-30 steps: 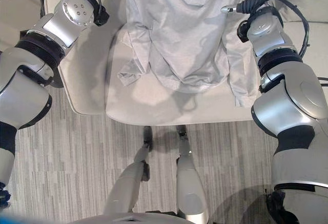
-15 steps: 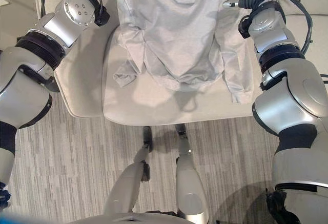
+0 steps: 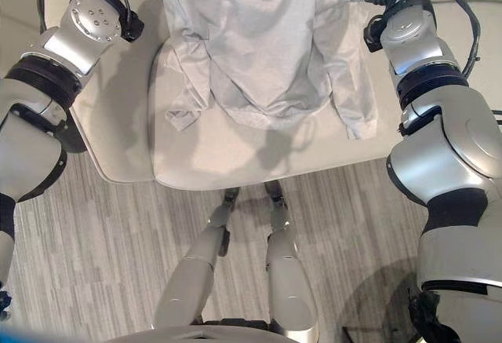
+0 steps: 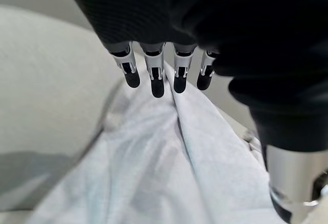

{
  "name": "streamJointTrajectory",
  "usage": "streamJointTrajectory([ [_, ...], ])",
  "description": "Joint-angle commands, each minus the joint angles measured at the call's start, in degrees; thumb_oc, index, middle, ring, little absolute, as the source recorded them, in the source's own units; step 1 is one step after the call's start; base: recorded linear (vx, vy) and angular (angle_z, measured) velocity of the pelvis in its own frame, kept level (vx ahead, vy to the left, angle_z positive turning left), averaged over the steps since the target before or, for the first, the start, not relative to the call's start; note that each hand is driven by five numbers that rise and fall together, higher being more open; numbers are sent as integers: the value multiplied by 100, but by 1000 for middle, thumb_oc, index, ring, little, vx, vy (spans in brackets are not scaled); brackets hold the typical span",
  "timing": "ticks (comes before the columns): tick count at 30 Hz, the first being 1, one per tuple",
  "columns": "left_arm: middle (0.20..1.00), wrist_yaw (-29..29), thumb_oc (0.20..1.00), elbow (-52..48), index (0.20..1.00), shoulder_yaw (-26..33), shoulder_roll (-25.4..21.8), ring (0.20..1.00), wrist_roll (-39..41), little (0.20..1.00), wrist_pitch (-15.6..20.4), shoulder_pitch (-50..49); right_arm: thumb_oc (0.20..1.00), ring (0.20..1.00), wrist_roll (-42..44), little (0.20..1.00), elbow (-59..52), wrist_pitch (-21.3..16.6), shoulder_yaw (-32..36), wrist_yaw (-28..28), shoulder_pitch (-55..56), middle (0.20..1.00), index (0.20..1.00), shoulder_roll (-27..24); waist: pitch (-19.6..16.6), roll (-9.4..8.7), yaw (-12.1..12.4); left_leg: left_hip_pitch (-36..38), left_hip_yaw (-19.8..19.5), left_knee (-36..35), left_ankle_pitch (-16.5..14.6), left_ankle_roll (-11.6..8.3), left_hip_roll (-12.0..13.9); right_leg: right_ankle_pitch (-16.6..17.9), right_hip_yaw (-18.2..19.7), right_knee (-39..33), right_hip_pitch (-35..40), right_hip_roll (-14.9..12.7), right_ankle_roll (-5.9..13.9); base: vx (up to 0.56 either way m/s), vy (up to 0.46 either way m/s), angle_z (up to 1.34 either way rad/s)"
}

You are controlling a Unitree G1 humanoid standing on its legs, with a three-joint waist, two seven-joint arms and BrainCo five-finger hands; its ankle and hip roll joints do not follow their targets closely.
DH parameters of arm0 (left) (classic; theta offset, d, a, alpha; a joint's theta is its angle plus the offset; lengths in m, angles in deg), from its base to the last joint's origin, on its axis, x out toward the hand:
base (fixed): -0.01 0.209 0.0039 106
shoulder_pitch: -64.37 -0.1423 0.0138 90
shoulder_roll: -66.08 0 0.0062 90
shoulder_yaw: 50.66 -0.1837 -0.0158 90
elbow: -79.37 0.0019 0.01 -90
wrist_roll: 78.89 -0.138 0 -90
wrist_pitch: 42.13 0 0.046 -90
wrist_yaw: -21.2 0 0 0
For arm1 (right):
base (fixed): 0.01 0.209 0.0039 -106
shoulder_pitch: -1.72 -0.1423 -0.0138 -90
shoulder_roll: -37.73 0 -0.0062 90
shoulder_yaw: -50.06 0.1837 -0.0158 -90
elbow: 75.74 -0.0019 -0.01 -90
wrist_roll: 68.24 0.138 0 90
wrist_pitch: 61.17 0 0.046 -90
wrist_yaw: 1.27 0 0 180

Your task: Hang the clothes on the sofa on the clothes rack.

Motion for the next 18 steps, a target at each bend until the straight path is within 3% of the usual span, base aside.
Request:
streamJointTrajectory([
  [1, 1000, 217, 1000, 421, 1000, 61, -199, 1000, 299, 1000, 208, 625, 1000, 1000, 235, 1000, -52, -275, -161, 54, -592, 1000, 1000, -352, -153, -58, 55, 300, -48, -792, 500, -88, 159, 334, 26, -1743, 1372, -477, 141, 112, 83, -13],
  [8, 1000, 260, 1000, 455, 1000, -57, -197, 1000, 265, 1000, 248, 860, 1000, 1000, 279, 1000, -73, -316, -295, 41, -783, 1000, 1000, -382, -169, -125, 115, 294, -57, -875, 433, -55, 48, 505, -172, -2201, 1445, -592, 183, 47, 34, 3],
  [18, 1000, 191, 1000, 504, 1000, -135, -116, 1000, 306, 1000, 288, 1052, 1000, 1000, 321, 1000, -85, -343, -401, 9, -988, 1000, 1000, -401, -157, -131, 121, 224, -61, -875, 389, -34, -38, 539, -289, -2316, 1415, -662, 202, 39, 1, 14],
])
